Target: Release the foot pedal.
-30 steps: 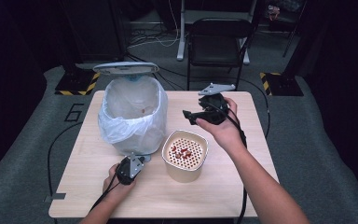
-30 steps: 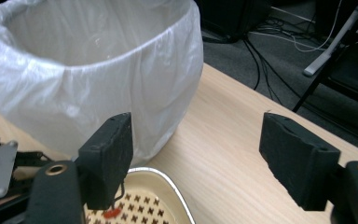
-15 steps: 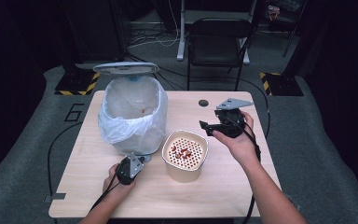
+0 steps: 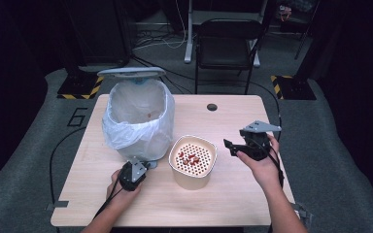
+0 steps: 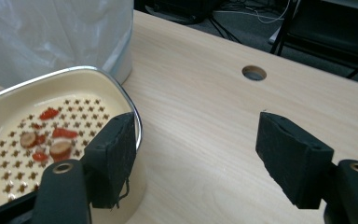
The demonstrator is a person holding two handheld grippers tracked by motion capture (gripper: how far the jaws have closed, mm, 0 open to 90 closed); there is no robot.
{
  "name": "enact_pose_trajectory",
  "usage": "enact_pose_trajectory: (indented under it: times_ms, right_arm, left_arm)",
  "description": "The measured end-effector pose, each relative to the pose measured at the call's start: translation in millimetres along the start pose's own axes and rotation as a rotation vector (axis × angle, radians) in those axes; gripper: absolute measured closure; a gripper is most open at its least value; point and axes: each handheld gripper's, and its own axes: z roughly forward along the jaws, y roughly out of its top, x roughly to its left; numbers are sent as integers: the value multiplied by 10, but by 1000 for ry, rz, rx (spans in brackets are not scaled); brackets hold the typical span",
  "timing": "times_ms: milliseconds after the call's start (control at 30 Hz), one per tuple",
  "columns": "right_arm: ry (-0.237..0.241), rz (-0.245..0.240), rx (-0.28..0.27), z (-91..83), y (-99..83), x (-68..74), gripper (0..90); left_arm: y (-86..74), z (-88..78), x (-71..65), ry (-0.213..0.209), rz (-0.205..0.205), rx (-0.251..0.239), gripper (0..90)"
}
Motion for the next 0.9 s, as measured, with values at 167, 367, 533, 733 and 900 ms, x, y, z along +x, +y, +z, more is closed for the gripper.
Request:
enact_pose_trajectory:
  times_ms: [167, 367, 533, 733, 900]
  right_arm:
    - [-7, 53, 29, 41, -305, -66, 287]
    - [-20, 95, 61, 109, -611, -113, 287]
    - [-30, 84, 97, 154, -811, -114, 284]
    - [-35, 79, 101, 177, -1011, -131, 279]
    - [-49, 56, 96, 179, -1127, -153, 278]
  left_arm:
    - [107, -111, 20, -57, -28, -10, 647]
    - [126, -262, -5, -107, 19, 0, 478]
    - [7, -347, 57, -172, -23, 70, 407]
    - [-103, -467, 189, -200, -78, 84, 378]
    - [-248, -576, 393, -169, -117, 88, 372]
